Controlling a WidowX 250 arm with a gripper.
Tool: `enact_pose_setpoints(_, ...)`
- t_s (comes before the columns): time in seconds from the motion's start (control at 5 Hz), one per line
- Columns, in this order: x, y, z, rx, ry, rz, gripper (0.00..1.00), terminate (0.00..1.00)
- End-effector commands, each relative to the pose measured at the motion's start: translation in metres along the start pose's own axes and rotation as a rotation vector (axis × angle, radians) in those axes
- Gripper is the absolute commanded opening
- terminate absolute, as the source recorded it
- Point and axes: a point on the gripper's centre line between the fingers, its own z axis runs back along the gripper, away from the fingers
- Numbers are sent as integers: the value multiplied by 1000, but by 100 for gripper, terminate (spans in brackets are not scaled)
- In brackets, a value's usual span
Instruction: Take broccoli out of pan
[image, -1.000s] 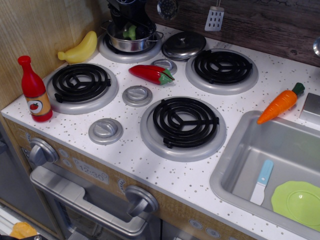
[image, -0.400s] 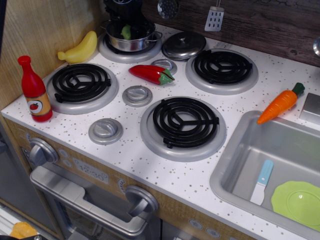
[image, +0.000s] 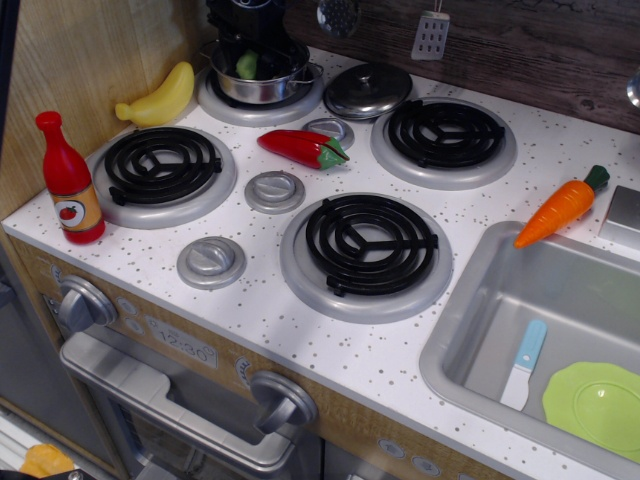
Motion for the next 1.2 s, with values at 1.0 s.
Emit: enact_pose_setpoints(1.0,-54,-35,72,-42,47,203,0,0)
